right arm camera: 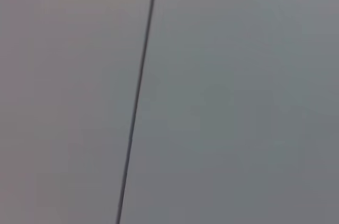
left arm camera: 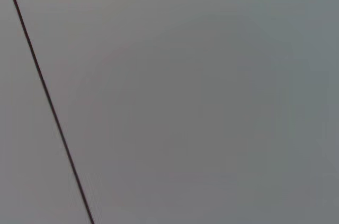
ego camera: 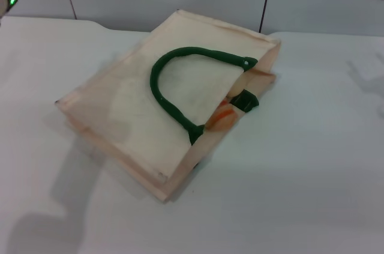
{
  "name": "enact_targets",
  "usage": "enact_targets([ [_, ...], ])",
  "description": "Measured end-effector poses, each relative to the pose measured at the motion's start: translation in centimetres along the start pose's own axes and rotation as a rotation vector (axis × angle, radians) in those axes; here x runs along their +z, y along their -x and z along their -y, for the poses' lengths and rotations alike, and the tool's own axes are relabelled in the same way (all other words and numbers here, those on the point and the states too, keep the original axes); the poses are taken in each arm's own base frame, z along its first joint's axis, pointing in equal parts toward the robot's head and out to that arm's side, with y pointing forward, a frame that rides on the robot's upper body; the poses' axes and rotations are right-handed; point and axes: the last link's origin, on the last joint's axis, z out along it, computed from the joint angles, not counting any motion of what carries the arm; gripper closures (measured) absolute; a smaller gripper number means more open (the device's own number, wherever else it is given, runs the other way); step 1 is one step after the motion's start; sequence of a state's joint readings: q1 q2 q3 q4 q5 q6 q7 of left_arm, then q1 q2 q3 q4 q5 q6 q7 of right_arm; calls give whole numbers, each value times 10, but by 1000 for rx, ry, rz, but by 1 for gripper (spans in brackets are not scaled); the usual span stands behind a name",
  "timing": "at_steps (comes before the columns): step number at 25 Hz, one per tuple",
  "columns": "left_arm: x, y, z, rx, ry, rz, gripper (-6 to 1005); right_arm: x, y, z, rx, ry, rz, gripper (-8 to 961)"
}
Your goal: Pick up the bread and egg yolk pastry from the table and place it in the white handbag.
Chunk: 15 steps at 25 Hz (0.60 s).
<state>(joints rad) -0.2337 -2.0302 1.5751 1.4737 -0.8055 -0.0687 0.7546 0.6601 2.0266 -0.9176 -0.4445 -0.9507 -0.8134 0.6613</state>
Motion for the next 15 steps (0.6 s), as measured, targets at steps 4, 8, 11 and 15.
enact_targets([
  [4, -4, 12, -1, 8, -26, 3, 266, 4, -8, -7, 24, 5, -33, 194],
  [8, -6, 29, -3, 3, -67, 1, 269, -16, -16, -3, 48, -47, 36, 194],
  [11, -9, 42, -7, 18, -108, -22, 271, -40, -26, 0, 44, -138, 120, 194],
  [15, -14, 61, -10, 22, -141, -18, 274, -56, -41, -2, 0, -218, 119, 194],
])
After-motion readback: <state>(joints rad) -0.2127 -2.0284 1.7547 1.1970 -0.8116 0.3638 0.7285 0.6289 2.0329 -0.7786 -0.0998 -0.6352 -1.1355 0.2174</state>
